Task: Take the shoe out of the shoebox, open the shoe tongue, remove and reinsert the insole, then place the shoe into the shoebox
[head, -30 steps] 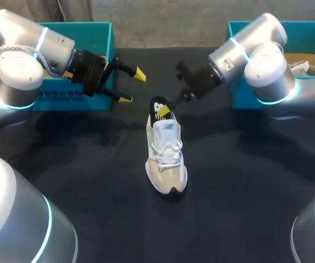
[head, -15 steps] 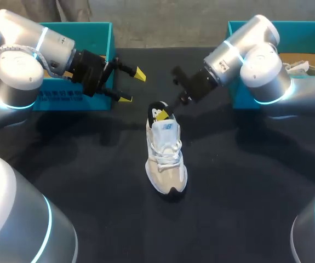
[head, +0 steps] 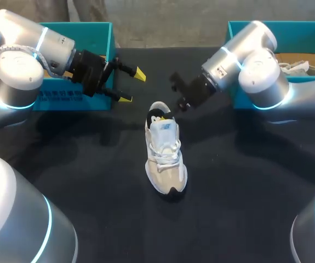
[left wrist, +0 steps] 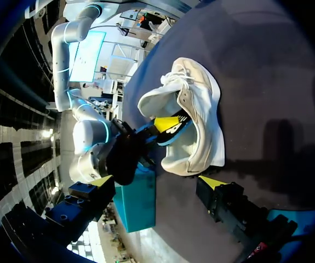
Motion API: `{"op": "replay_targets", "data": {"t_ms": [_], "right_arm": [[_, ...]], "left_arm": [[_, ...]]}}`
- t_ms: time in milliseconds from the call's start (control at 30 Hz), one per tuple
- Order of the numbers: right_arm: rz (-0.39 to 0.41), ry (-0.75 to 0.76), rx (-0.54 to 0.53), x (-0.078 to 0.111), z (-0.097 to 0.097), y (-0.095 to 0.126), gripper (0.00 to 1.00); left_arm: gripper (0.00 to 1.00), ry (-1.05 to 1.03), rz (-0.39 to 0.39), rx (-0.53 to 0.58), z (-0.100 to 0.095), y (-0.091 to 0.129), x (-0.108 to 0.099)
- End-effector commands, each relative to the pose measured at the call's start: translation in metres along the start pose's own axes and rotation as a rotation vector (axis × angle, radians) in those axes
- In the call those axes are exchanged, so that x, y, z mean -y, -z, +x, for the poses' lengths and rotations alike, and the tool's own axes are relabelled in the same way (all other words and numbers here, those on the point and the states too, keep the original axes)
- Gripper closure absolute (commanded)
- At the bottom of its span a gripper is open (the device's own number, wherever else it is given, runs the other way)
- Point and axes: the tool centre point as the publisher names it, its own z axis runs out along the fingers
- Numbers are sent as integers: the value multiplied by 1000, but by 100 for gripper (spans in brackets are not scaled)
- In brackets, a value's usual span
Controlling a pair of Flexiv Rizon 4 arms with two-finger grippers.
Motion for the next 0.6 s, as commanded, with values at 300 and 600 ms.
{"op": "replay_targets", "data": {"t_ms": [300,600], "right_arm": [[5,52,49,-19,7,14,64],[9,79,70,-28,8,21,62]], "left_arm": [[0,-1,-2,-1,0,0,1],[0,-1,-2,-1,0,0,1]]}}
